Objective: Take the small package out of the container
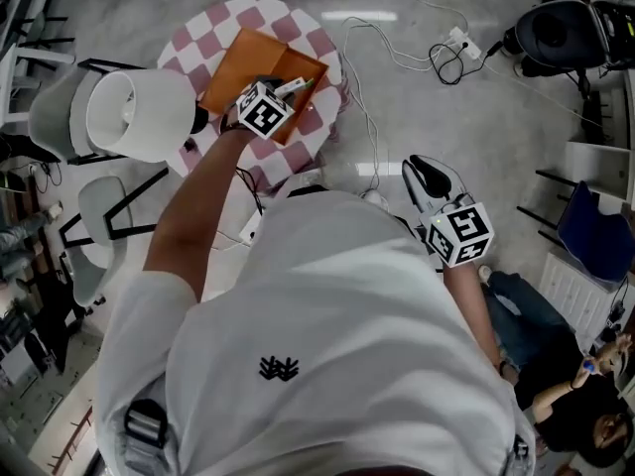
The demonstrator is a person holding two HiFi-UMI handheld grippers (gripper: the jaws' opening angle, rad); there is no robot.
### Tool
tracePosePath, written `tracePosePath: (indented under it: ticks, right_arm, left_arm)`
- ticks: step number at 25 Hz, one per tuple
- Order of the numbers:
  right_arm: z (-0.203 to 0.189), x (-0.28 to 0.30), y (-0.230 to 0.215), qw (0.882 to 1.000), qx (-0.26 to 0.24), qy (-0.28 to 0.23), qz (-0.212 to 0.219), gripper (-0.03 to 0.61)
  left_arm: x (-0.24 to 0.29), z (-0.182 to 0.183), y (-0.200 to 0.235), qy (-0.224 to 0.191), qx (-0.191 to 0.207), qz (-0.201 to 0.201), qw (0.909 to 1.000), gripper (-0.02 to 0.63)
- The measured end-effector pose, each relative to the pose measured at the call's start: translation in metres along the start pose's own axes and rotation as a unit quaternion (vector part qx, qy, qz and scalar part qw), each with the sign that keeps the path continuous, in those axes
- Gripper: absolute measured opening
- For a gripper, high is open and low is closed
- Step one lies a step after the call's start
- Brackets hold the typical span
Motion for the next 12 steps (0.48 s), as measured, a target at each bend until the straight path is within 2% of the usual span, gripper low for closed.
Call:
tracePosePath:
  ticks: [7,12]
  right_arm:
    - [-0.005,-0.006,0.002,0.999,0.018,-0.001,-0.045,0.05]
    - [-0.008,-0.014,0.001,0.998,0.025,-0.001,-0.061,0.05]
  left_arm:
    - [0.018,-0.013,0.0,0.019,0.029,-0.022,0.9991,0.181]
    - [0.024,-0.019,-0.002,0.033,0.043,-0.022,0.9983,0.166]
Point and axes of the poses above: the fingertips, and each gripper's own axes: x forward along the fingers, y to its left, z out of its top, the point moved 2 cm from there along -x, backward along the fingers, and after that the axes turned 12 degrees about -y, right-handed, at the moved point
